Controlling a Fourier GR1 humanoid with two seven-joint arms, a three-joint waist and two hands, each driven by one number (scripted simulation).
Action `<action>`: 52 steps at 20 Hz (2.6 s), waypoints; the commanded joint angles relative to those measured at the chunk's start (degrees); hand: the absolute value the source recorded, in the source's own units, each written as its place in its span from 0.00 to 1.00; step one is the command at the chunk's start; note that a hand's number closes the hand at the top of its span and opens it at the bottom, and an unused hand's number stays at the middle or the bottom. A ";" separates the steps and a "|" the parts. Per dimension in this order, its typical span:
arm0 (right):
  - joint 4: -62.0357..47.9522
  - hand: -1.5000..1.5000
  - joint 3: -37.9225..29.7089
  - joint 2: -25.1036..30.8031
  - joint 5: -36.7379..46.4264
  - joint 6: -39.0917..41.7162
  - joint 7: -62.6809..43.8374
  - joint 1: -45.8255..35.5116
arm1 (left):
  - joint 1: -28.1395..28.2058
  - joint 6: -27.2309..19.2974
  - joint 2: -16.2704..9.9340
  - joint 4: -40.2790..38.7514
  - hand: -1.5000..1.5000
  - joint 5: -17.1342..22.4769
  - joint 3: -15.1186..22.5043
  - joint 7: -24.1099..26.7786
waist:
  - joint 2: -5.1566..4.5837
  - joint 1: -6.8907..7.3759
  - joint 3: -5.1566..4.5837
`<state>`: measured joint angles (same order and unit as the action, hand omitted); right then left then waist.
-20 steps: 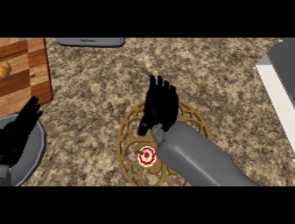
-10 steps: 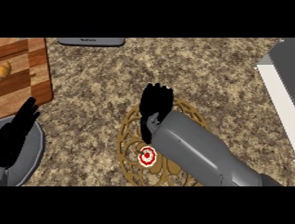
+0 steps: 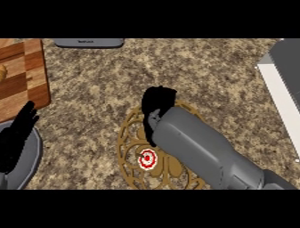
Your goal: Pick the eggplant from the placemat and place it in the tiered shelf
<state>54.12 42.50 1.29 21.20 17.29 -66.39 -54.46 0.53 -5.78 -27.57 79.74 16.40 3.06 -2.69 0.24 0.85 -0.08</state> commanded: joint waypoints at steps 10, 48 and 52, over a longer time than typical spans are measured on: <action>-6.58 0.00 0.67 -1.05 3.96 4.94 -5.32 2.29 | -0.04 1.40 0.22 -1.93 0.50 -0.94 -2.53 1.51 | -0.20 -0.67 0.05; -10.47 1.00 -27.71 17.52 24.90 -24.92 -11.56 0.97 | 2.60 2.72 3.96 1.74 0.50 -4.10 -5.04 0.61 | -0.70 -1.06 0.04; -10.05 1.00 -29.33 17.58 30.10 -28.23 -15.68 -1.64 | 4.02 3.78 3.68 1.67 0.50 -3.78 -5.13 0.66 | -0.10 -0.39 -0.01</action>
<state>44.44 15.46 18.97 47.11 -1.21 -67.64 -53.68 3.34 -2.46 -24.28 81.90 12.82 -2.28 -3.07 -0.03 -0.26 -0.01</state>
